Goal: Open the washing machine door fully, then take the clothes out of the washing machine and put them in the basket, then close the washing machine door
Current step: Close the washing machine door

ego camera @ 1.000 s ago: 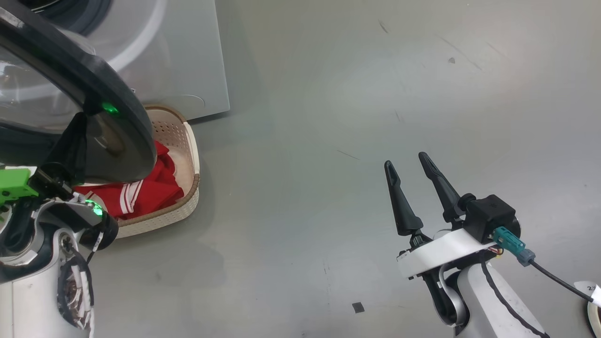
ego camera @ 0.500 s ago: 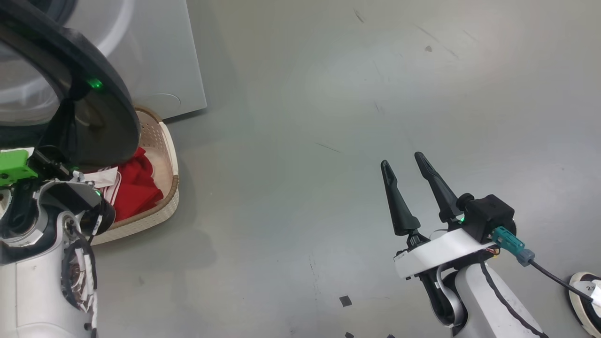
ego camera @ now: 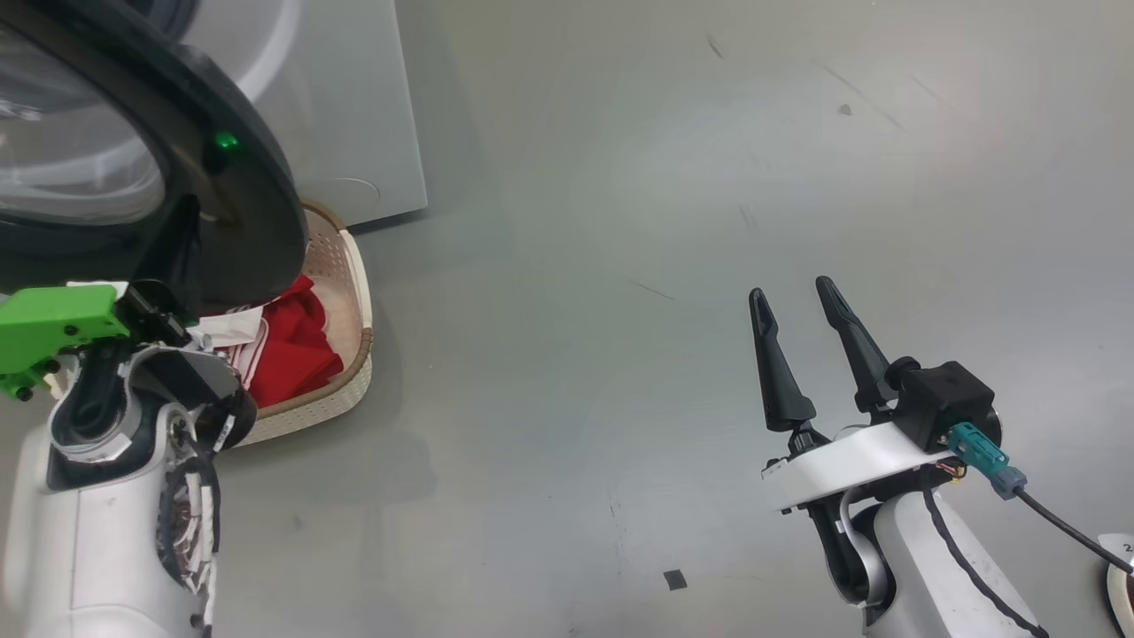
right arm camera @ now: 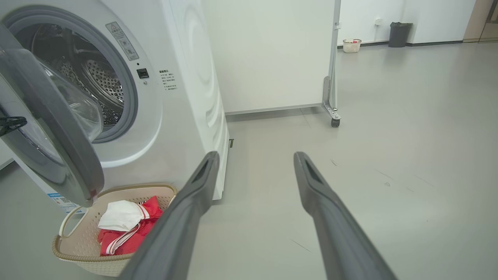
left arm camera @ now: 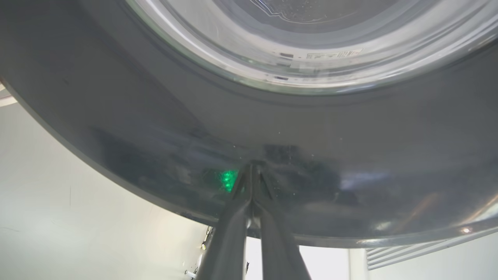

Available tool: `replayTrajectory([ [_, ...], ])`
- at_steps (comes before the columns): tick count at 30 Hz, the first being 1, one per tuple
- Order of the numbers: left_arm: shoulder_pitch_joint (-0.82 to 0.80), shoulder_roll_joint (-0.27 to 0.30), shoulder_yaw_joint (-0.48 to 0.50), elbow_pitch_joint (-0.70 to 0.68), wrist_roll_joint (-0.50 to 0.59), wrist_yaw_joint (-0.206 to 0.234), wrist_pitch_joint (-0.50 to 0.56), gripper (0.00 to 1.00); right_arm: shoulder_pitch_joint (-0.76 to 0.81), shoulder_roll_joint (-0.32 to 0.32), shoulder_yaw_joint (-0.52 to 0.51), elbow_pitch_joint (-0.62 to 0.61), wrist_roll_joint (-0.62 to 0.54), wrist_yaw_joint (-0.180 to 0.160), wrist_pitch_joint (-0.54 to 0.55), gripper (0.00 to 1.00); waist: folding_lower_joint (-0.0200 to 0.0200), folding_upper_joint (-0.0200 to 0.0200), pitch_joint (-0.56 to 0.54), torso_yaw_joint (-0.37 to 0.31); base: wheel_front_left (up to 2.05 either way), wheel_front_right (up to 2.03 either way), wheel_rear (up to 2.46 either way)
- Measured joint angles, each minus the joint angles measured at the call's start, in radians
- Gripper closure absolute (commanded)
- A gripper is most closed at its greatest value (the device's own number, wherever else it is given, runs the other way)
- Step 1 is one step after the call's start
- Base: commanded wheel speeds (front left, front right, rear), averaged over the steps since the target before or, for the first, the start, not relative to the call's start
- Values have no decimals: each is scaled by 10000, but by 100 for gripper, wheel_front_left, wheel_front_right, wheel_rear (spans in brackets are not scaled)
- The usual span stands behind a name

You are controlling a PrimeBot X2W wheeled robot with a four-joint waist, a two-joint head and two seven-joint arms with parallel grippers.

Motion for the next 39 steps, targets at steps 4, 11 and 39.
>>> replayTrajectory([
  [4,219,0,-495,61,144,-270,107,100,2,-2,-140,0,-111,2,0,0,0,0,-110,319,0,0,0],
  [11,1656,173,-2203,59,2362,-1210,328,100,77,-50,-443,13,-284,10,0,0,0,0,-456,1124,0,0,0],
  [39,3984,2199,-4105,-1074,9572,-2366,-4284,100,1033,-138,-662,59,-623,107,0,0,0,0,-1988,4021,0,0,0],
])
